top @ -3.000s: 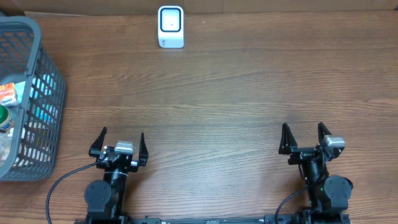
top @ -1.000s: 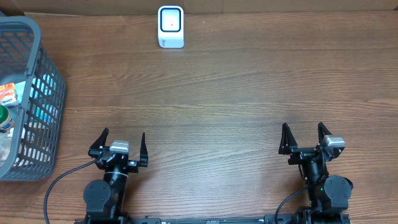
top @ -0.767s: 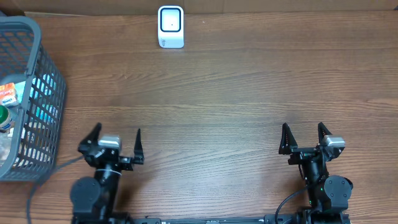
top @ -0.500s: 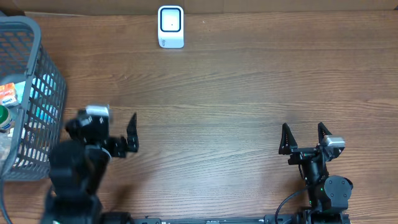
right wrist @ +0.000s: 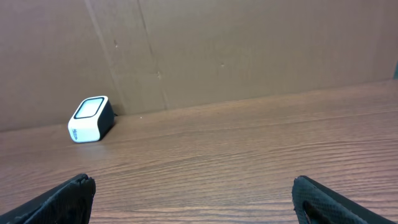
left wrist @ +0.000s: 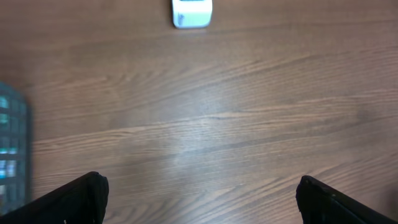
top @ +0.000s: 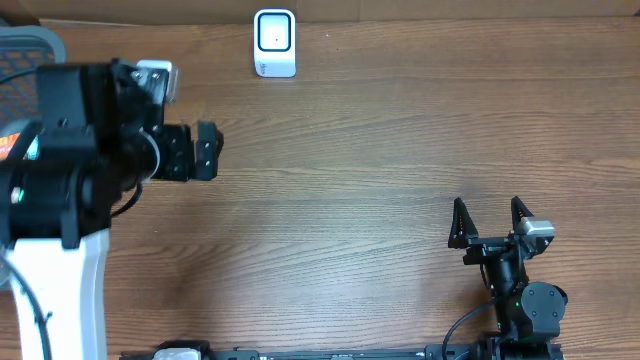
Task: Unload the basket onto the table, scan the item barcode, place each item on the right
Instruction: 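Move the left gripper up and over the grey basket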
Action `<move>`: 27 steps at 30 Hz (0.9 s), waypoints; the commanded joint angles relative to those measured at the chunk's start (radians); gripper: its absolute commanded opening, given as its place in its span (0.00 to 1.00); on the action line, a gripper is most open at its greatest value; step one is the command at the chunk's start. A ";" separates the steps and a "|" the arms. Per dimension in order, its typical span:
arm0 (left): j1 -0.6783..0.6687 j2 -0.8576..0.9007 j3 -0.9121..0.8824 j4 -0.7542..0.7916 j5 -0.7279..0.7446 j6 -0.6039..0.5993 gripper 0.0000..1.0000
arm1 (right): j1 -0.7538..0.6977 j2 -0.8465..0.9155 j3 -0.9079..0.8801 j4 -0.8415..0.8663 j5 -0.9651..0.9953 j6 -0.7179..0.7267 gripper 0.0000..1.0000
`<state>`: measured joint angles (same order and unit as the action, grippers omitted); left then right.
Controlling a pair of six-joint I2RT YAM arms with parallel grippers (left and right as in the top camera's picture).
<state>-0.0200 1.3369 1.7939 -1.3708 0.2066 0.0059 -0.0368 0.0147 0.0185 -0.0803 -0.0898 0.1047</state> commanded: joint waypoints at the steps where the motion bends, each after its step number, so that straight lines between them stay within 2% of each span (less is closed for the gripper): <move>1: -0.005 0.072 0.025 0.011 0.053 -0.010 1.00 | 0.004 -0.011 -0.011 0.004 -0.002 -0.002 1.00; 5: -0.005 0.126 0.026 0.076 0.041 -0.011 1.00 | 0.004 -0.011 -0.011 0.004 -0.001 -0.002 1.00; 9: 0.027 0.151 0.067 0.143 -0.019 -0.121 1.00 | 0.004 -0.011 -0.011 0.004 -0.002 -0.002 1.00; 14: 0.166 0.174 0.180 0.170 -0.101 -0.176 1.00 | 0.004 -0.011 -0.011 0.004 -0.002 -0.002 1.00; 19: 0.336 0.175 0.256 0.191 -0.109 -0.197 1.00 | 0.004 -0.011 -0.011 0.004 -0.002 -0.002 1.00; 27: 0.558 0.182 0.278 0.245 -0.130 -0.198 1.00 | 0.004 -0.011 -0.011 0.004 -0.001 -0.002 1.00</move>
<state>0.4751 1.5097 2.0506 -1.1343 0.1062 -0.1745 -0.0368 0.0147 0.0185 -0.0803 -0.0898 0.1047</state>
